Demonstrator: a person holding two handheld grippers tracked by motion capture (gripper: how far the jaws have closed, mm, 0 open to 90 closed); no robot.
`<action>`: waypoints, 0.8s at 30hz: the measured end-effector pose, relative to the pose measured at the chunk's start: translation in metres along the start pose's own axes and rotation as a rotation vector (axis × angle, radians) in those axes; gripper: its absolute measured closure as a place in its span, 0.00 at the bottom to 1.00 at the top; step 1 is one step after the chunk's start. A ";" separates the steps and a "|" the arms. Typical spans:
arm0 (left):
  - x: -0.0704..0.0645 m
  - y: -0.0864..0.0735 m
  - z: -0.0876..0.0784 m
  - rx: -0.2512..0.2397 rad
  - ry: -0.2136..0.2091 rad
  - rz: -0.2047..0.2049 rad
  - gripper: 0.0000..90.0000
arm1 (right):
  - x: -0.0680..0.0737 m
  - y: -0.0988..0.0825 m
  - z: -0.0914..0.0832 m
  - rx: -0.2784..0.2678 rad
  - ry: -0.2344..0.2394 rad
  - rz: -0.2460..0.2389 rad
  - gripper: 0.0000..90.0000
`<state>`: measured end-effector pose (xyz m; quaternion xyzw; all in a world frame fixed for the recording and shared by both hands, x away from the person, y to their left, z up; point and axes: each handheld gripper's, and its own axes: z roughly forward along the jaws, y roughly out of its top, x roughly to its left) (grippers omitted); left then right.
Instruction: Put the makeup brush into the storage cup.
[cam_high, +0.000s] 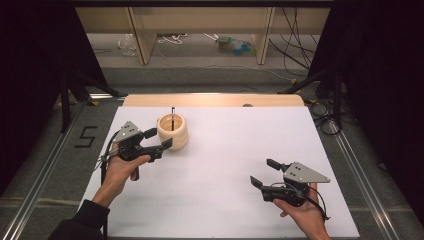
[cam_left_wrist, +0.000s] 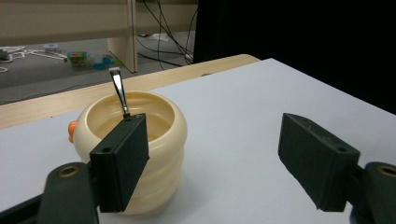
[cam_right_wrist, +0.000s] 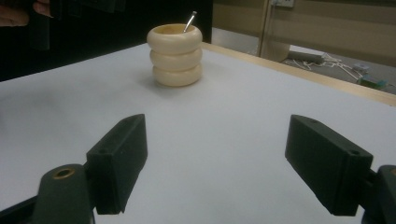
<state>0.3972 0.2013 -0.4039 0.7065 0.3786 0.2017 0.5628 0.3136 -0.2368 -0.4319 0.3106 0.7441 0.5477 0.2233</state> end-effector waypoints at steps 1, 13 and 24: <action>-0.001 0.000 -0.002 -0.006 -0.003 0.001 0.27 | 0.000 0.001 -0.002 0.019 -0.004 -0.002 0.25; -0.006 -0.007 -0.007 -0.009 -0.015 0.030 0.24 | 0.001 0.001 -0.002 0.012 -0.008 -0.006 0.25; -0.013 -0.013 -0.010 -0.013 -0.034 0.065 0.24 | 0.003 0.001 -0.003 0.011 -0.001 0.012 0.24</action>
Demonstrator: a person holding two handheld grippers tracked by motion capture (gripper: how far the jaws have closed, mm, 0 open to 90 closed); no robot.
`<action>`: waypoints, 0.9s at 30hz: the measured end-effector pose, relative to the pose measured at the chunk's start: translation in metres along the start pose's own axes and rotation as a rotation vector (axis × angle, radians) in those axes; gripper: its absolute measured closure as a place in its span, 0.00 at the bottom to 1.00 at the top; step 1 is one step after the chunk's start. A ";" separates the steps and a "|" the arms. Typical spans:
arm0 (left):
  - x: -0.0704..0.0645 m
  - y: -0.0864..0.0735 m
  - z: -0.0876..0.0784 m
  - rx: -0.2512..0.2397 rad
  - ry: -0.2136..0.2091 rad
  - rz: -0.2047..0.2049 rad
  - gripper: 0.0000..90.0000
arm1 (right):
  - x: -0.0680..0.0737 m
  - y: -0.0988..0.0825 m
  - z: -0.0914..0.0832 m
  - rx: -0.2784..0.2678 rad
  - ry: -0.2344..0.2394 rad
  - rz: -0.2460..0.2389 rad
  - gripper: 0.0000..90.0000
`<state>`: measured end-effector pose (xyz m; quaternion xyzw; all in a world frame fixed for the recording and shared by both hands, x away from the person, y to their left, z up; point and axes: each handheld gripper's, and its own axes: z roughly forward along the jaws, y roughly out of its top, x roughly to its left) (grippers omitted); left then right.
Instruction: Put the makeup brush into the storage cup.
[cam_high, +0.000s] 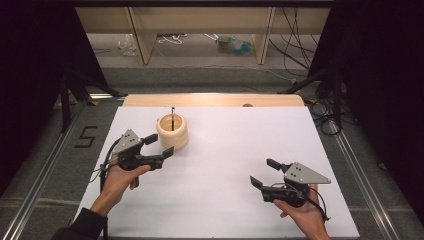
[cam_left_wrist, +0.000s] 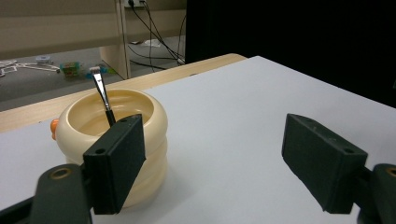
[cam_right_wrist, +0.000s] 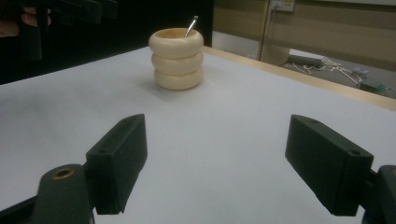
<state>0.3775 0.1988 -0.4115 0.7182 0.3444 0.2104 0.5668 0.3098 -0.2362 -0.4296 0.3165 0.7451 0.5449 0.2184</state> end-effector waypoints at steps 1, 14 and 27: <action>0.000 -0.001 -0.001 0.001 0.000 0.003 0.24 | -0.001 0.000 0.000 0.000 0.004 0.001 0.24; -0.007 -0.013 -0.009 -0.005 -0.026 0.016 0.23 | 0.000 0.000 0.000 -0.007 0.000 0.005 0.24; -0.013 -0.029 -0.017 0.001 -0.043 0.055 0.22 | -0.001 0.000 0.000 -0.026 0.005 -0.010 0.24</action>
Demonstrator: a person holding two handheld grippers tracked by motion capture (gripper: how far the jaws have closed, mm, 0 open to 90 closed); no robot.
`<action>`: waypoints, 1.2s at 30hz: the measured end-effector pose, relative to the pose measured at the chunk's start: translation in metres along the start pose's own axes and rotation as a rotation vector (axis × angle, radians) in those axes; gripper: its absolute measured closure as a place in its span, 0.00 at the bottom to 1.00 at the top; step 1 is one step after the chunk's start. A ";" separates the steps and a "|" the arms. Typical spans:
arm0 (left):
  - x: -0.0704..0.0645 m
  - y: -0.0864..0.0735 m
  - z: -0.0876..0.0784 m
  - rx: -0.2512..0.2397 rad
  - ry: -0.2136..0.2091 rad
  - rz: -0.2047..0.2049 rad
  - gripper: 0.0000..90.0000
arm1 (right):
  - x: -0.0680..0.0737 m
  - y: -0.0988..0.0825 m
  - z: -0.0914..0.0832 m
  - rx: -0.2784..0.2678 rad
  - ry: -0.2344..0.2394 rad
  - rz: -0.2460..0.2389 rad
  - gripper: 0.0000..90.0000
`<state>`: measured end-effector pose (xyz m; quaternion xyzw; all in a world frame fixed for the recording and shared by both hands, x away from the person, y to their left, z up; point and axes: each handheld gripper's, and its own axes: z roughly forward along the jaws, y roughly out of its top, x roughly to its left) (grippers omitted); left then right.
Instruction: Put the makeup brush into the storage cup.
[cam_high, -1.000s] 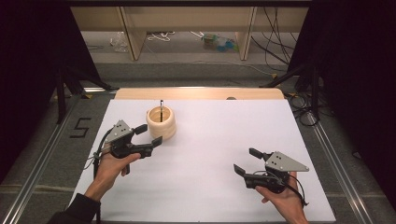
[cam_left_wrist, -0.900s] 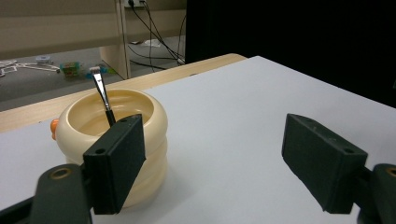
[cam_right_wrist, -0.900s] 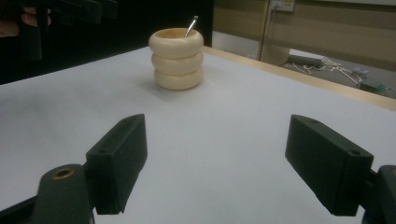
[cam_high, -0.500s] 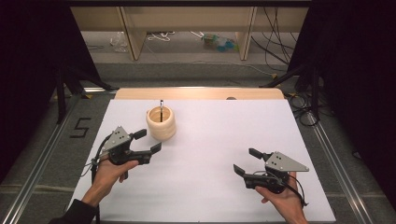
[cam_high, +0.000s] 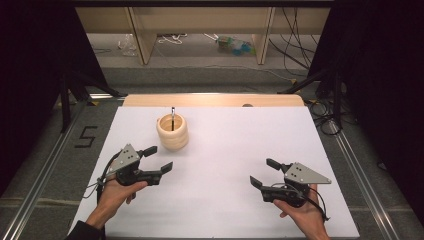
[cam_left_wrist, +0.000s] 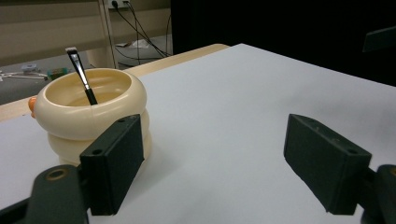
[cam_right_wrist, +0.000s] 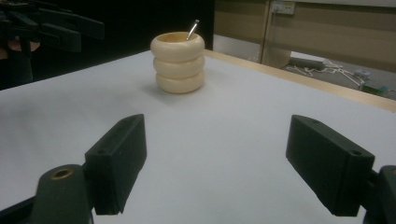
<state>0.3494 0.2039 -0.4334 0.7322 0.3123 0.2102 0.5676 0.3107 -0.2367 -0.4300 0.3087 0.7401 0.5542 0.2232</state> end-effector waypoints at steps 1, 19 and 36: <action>0.000 -0.001 0.000 0.000 0.003 0.007 0.22 | 0.000 0.000 0.000 0.005 -0.002 -0.001 0.24; -0.003 -0.008 -0.009 -0.016 -0.011 -0.003 0.22 | 0.003 0.000 0.000 0.009 0.023 0.018 0.23; -0.008 -0.014 -0.017 -0.030 -0.012 0.000 0.22 | 0.006 -0.004 -0.004 0.015 0.022 0.026 0.20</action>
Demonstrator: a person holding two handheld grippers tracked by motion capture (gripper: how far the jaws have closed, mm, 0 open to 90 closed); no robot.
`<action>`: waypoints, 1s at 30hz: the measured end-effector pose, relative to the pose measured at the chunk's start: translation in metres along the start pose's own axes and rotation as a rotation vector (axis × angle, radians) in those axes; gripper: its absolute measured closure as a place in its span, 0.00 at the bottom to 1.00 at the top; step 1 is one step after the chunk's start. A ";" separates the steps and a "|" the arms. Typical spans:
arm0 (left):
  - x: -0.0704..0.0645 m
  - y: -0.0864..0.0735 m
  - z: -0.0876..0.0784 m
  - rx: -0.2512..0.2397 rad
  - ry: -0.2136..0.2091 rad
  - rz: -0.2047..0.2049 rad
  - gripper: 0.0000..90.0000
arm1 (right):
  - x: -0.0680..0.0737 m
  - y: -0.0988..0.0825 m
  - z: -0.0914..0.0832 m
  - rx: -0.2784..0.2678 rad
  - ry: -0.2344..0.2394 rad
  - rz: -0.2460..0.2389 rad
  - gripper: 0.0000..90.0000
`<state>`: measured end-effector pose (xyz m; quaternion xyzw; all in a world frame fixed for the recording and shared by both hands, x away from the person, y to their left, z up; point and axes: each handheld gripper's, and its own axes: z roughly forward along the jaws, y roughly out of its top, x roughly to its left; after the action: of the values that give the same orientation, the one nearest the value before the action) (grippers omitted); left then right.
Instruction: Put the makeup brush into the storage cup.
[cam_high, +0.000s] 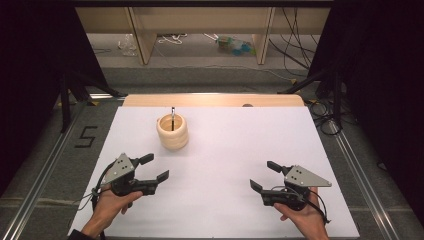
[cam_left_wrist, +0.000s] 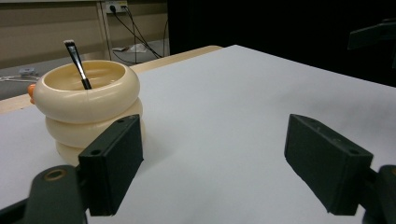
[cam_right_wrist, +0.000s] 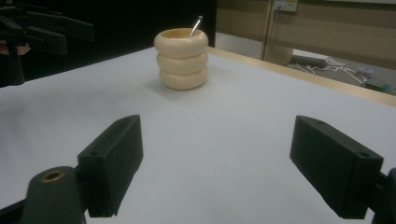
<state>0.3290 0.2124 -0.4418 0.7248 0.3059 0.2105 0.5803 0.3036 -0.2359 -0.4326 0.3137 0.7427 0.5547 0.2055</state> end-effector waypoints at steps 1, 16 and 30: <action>-0.001 0.000 -0.001 0.003 0.001 0.002 0.22 | -0.001 0.000 -0.001 0.002 -0.008 -0.015 0.20; -0.006 -0.001 -0.006 -0.001 -0.005 0.016 0.21 | 0.000 -0.003 -0.004 -0.005 -0.015 -0.035 0.19; -0.008 -0.003 -0.004 0.003 0.000 -0.010 0.21 | 0.000 -0.003 -0.003 -0.014 -0.018 -0.033 0.19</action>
<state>0.3199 0.2104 -0.4431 0.7243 0.3097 0.2070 0.5802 0.3012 -0.2386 -0.4347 0.3047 0.7420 0.5538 0.2235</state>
